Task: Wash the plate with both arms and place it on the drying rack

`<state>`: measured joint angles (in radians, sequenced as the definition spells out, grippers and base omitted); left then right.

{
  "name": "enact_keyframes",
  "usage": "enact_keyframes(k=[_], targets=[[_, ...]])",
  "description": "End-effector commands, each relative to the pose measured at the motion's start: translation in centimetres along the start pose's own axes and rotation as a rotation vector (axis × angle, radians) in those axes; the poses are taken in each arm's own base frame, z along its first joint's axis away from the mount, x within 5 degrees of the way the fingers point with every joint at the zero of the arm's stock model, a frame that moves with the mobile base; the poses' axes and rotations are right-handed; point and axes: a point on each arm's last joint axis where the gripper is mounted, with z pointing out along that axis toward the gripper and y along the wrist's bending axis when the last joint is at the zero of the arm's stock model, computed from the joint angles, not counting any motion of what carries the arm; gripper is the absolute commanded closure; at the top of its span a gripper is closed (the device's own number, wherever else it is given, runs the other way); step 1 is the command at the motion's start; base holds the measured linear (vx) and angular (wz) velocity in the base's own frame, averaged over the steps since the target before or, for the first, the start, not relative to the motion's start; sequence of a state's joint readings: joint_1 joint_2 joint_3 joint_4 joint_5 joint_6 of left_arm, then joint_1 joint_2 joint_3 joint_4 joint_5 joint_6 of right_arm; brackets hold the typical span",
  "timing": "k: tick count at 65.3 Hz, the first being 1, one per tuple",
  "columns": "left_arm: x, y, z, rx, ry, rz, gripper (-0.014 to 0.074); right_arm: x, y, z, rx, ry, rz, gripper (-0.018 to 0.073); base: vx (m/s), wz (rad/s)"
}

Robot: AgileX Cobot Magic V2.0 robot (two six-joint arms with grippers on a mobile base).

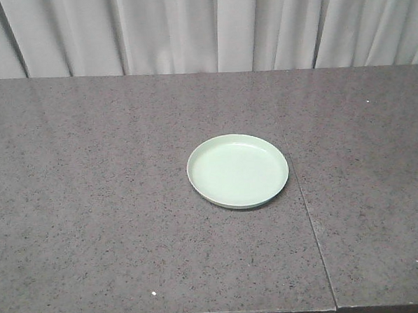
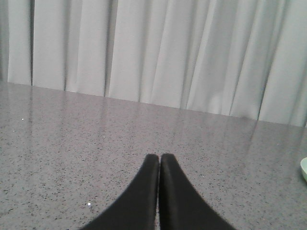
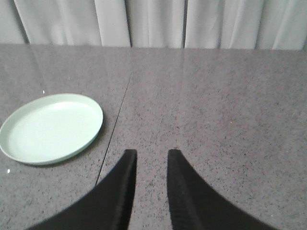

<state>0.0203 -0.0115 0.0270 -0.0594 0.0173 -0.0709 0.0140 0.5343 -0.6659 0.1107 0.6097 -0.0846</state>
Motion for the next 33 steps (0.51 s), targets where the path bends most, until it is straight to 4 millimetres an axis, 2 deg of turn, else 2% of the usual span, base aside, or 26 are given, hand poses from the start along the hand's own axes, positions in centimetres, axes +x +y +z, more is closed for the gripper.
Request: enact_keyframes(k=[1, 6, 12, 33], targets=[[-1.6, -0.2, -0.3, 0.018, -0.11, -0.009, 0.0603, -2.1, 0.1, 1.1, -0.021, 0.029, -0.042, 0.0232, 0.0, 0.0], [-1.6, -0.2, -0.3, 0.018, -0.11, -0.009, 0.0603, -2.8, 0.3, 2.4, -0.051, 0.108, -0.055, 0.0162, 0.0, 0.0], [-1.6, -0.2, -0.3, 0.018, -0.11, -0.009, 0.0603, -3.7, 0.5, 4.0, -0.093, 0.194, -0.081, 0.0121, 0.0, 0.0], [-1.6, -0.2, -0.3, 0.018, -0.11, -0.009, 0.0603, -5.4, 0.5, 10.3, -0.187, 0.502, -0.146, 0.012, 0.0, 0.0]])
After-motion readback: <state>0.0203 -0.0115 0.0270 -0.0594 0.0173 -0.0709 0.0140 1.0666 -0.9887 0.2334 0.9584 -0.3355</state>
